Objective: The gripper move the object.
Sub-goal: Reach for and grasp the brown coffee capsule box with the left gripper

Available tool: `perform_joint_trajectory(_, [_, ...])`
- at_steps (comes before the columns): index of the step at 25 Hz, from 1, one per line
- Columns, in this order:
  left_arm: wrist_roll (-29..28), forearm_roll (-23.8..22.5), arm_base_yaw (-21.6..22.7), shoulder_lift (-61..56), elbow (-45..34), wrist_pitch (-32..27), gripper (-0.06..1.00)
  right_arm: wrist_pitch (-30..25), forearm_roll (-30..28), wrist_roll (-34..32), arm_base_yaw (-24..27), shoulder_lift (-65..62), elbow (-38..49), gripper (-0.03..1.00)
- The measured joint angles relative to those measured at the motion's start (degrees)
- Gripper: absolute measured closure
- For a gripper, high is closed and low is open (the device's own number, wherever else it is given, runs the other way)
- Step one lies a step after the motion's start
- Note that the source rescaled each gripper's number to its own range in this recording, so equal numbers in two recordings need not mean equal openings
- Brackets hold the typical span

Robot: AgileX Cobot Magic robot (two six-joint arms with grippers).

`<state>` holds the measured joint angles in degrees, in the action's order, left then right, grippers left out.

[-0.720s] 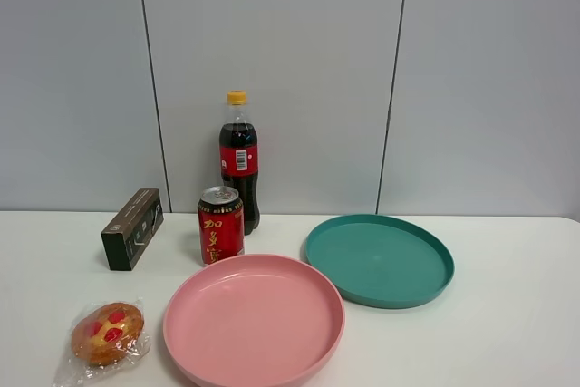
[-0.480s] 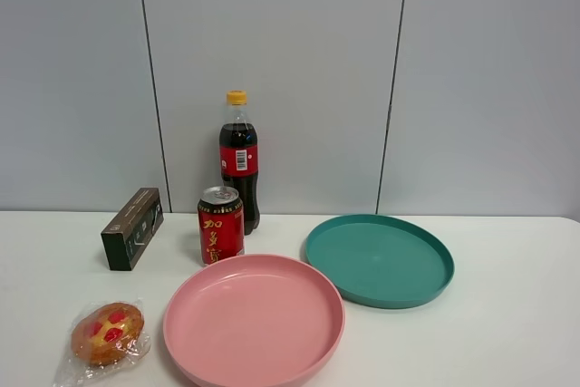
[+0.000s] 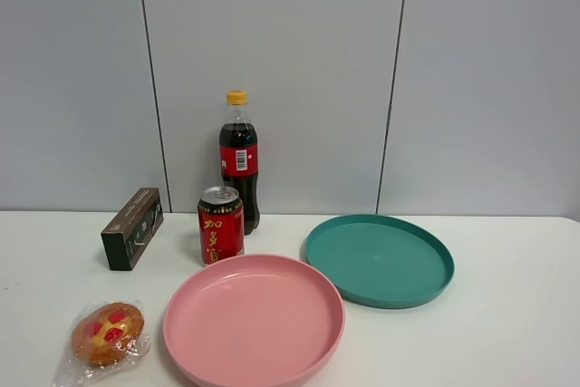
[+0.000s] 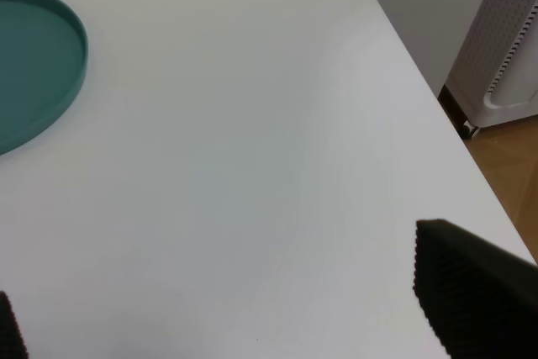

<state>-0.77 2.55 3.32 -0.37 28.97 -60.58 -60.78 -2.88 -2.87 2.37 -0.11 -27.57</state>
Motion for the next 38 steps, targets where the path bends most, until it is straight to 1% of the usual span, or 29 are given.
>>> perform_joint_trajectory(5, [0.00, 0.00, 0.00, 0.00, 0.00, 0.00, -0.06, 0.00, 0.00, 0.00, 0.00, 0.00, 0.00, -0.03])
perform_joint_trajectory(10, [0.77, -2.11, 0.00, 0.00, 0.00, 0.00, -0.06, 0.00, 0.00, 0.00, 0.00, 0.00, 0.00, -0.03])
perform_joint_trajectory(29, [0.77, -2.55, 0.00, 0.34, 0.72, -0.07, -0.06, 0.00, 0.00, 0.00, 0.00, 0.00, 0.00, -0.03])
perform_joint_trajectory(32, [2.53, -2.93, 0.00, 5.42, 7.35, -0.16, -0.06, 0.00, 0.00, 0.00, 0.00, 0.00, 0.00, -0.03])
perform_joint_trajectory(35, [5.05, -4.67, 0.00, 16.58, 19.49, 0.22, -0.06, 0.00, 0.00, 0.00, 0.00, 0.00, 0.00, -0.03])
perform_joint_trajectory(37, [5.44, -5.30, 0.00, 24.84, 26.72, 1.86, -0.06, 0.00, 0.00, 0.00, 0.00, 0.00, 0.00, -0.03])
perform_joint_trajectory(38, [5.52, -5.43, 0.00, 29.58, 31.72, 3.06, -0.06, 0.00, 0.00, 0.00, 0.00, 0.00, 0.00, -0.03])
